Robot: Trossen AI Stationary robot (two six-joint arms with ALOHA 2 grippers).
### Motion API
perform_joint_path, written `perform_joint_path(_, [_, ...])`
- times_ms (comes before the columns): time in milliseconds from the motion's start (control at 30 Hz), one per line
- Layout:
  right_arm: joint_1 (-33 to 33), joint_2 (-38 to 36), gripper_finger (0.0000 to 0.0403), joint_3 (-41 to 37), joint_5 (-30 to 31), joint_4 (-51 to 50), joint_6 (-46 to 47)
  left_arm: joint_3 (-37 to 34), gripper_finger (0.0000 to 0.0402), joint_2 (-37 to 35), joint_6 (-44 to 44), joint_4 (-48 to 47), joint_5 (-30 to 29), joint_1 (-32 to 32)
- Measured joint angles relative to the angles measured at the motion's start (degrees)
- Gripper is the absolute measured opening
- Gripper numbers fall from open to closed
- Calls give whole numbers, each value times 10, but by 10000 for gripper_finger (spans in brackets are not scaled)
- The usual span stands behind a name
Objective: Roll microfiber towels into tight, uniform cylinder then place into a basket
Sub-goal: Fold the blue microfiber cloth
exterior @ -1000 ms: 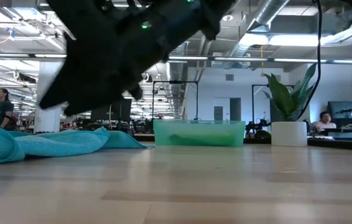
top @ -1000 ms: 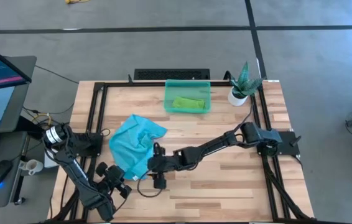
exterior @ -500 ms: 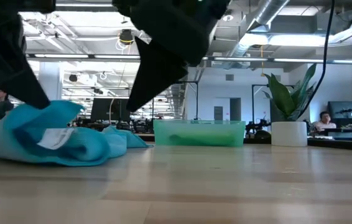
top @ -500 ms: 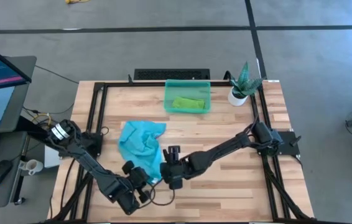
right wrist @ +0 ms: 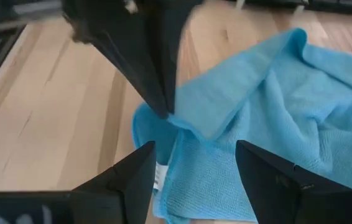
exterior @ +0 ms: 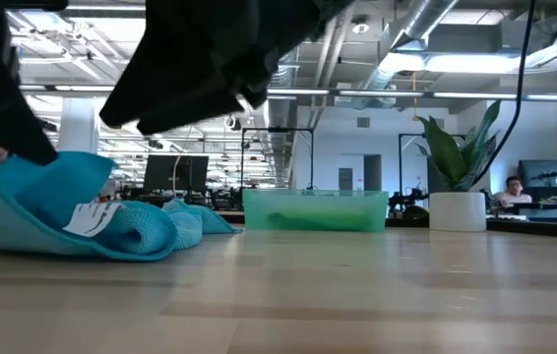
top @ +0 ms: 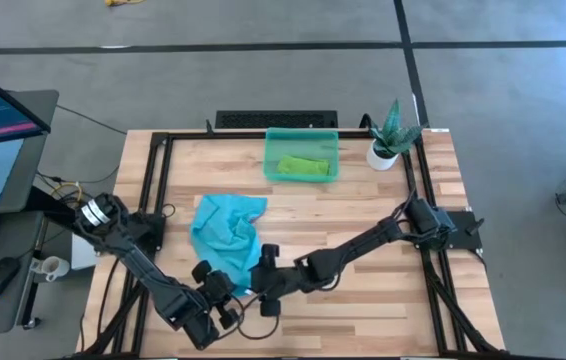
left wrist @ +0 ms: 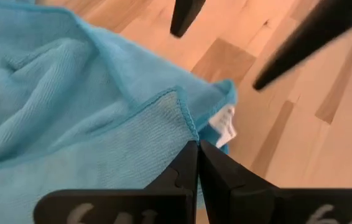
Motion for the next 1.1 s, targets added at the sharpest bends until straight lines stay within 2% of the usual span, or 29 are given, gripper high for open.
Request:
perform_joint_path(233, [-9, 0, 244, -33, -2, 31, 24, 0, 0, 0, -71, -63, 1, -8])
perform_joint_path(433, [-10, 0, 244, -62, -2, 73, 25, -9, 0, 0, -91, -63, 4, 2])
perform_joint_path(667, [-19, 0, 244, -83, -12, 99, 36, -23, 0, 0, -88, -40, -11, 21])
perform_joint_path(800, [-24, 0, 244, -85, -36, 113, 46, -40, 0, 2, -83, -16, 8, 41])
perform_joint_path(1100, [-13, 0, 244, -85, -47, 86, 47, -42, 0, 63, 9, 91, 26, 80])
